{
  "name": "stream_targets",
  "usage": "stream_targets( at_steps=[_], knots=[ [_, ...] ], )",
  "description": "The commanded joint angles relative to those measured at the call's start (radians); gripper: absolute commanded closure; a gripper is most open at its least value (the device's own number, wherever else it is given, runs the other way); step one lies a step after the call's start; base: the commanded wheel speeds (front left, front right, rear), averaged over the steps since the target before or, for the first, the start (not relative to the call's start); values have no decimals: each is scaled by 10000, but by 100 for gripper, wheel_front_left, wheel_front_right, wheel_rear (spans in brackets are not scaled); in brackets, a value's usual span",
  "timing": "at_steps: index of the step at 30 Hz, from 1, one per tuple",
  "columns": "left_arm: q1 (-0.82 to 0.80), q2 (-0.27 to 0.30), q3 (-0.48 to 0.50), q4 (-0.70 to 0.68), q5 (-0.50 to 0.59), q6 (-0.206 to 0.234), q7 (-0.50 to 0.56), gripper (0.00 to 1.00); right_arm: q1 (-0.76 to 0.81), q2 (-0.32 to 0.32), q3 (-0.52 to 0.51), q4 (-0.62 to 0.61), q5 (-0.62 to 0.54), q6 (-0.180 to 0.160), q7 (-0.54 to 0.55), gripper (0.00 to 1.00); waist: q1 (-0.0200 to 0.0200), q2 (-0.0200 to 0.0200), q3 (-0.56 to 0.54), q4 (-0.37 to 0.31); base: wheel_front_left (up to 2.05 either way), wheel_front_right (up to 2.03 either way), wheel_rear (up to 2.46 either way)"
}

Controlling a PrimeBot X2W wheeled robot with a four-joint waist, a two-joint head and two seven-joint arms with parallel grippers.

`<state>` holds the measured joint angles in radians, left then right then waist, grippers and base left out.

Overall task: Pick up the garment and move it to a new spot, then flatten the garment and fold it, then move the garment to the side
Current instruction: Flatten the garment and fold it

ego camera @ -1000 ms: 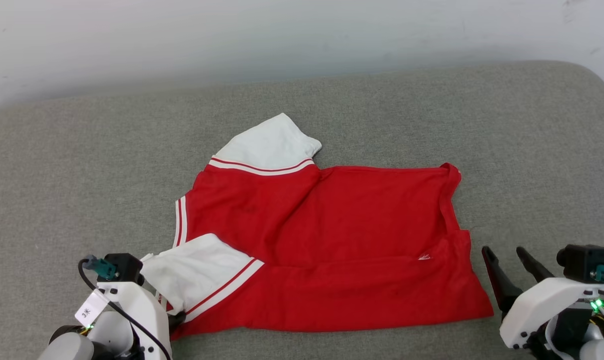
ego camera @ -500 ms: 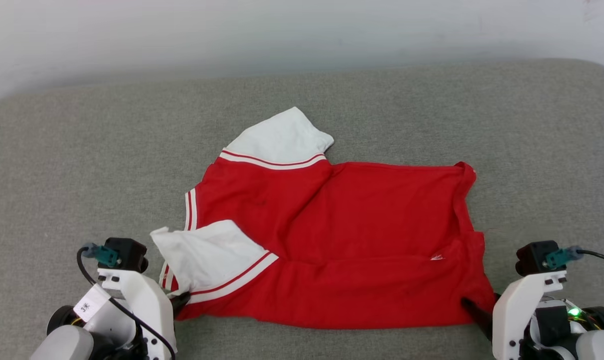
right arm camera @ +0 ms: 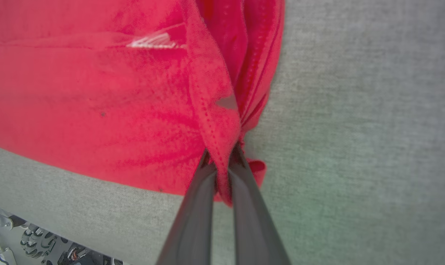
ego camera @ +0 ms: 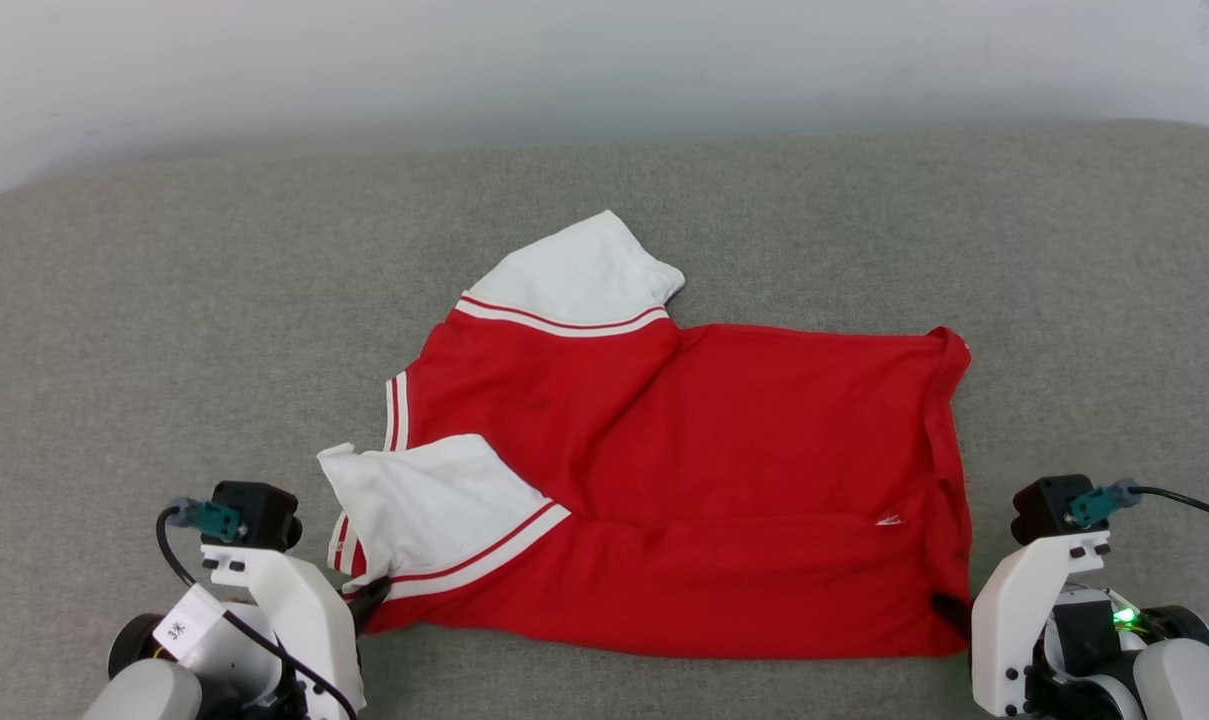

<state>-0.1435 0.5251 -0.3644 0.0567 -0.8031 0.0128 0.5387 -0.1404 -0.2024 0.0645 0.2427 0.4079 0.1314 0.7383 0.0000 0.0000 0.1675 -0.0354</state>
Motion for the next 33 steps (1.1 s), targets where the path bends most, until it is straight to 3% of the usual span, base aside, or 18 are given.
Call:
stream_targets(
  at_steps=[1, 10, 19, 25, 30, 31, 33],
  knots=[
    [141, -22, 20, 12, 6, 6, -98, 100, 12, -88, 30, 70, 88, -15, -51, 100, 0, 0, -167, -18, 0, 0, 0],
    [994, -111, 97, -187, -321, -57, -487, 100, 391, -606, 224, -1085, 210, -13, -17, 100, 0, 0, -1246, -24, 0, 0, 0],
    [2517, 263, 504, -845, -616, 607, -569, 100, 1571, -546, 599, -2006, 375, -12, 70, 100, 0, 0, -1994, 68, 0, 0, 0],
    [3468, 491, 783, -1013, -772, 1076, -548, 100, 2331, -352, 601, -1958, 425, -12, -164, 100, 0, 0, -2088, 167, 0, 0, 0],
    [3497, 245, 612, -618, -830, 949, -653, 100, 2811, -199, 392, -1449, 181, -12, -710, 100, 0, 0, -2041, 299, 0, 0, 0],
    [3335, 157, 638, -475, -768, 934, -824, 100, 2897, -136, 366, -1311, 164, -12, -820, 86, 0, 0, -2019, 323, 0, 0, 0],
    [3160, 25, 470, -132, -669, 834, -885, 100, 3044, 63, 295, -1063, 232, -12, -1074, 46, 0, 0, -1983, 357, 0, 0, 0]
  ],
)
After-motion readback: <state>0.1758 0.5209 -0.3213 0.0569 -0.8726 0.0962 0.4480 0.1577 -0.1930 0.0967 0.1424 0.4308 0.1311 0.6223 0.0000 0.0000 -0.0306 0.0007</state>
